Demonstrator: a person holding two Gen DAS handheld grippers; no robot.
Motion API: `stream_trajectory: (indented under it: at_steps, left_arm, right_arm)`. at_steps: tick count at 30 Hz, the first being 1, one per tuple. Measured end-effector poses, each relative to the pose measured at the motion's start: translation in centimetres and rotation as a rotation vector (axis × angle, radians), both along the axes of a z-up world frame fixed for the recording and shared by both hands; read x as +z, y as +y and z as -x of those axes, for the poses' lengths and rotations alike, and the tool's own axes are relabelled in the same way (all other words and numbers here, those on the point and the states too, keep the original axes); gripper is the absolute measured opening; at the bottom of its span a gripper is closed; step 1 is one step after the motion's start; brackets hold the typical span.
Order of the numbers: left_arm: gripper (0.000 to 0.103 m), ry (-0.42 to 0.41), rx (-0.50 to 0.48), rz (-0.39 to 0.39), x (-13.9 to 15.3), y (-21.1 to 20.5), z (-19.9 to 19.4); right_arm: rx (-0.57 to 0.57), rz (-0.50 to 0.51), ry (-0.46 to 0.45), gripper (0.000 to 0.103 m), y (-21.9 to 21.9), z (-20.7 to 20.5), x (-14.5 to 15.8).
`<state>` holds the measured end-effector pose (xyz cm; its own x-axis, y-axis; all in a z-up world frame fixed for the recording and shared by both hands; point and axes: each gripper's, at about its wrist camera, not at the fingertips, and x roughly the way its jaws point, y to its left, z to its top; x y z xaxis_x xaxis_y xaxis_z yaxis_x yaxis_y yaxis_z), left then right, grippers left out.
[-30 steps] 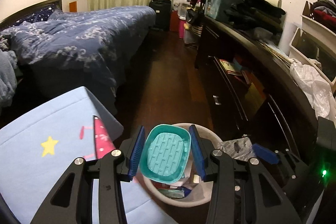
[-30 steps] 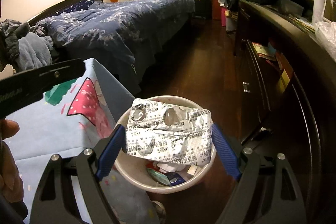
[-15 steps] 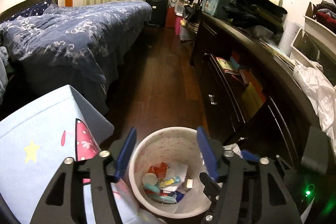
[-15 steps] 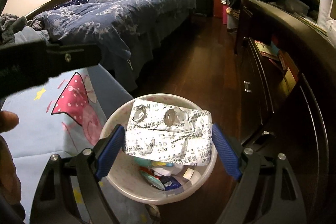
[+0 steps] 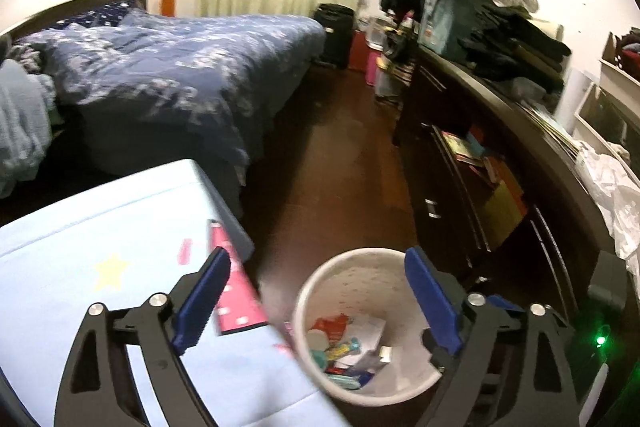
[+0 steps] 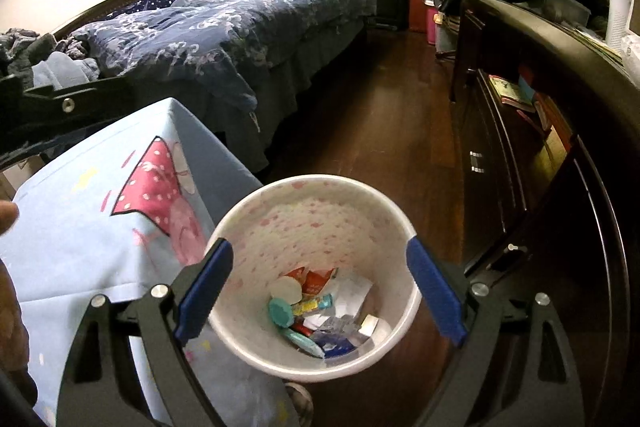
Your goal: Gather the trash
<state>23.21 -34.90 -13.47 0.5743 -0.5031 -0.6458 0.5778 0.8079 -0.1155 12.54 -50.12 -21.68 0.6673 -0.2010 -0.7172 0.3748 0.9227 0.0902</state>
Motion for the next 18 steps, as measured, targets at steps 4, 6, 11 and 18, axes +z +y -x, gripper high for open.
stream_trajectory:
  at_steps: [4,6,11,18]
  left_arm:
    - [0.098,-0.055,0.095,-0.044,0.6,2.9,0.5]
    - [0.099,-0.086,0.148,-0.074,0.9,4.4,0.6]
    - [0.099,-0.072,0.257,-0.064,1.4,9.6,0.8]
    - [0.099,-0.059,0.377,-0.056,1.8,16.3,2.1]
  right_arm:
    - [0.019,-0.008,0.001,0.092,1.7,0.1,0.4]
    - [0.036,-0.012,0.001,0.092,2.8,-0.2,0.7]
    - [0.094,-0.022,-0.019,0.092,6.2,-0.4,1.8]
    - [0.191,-0.014,-0.052,0.093,11.8,-0.3,3.7]
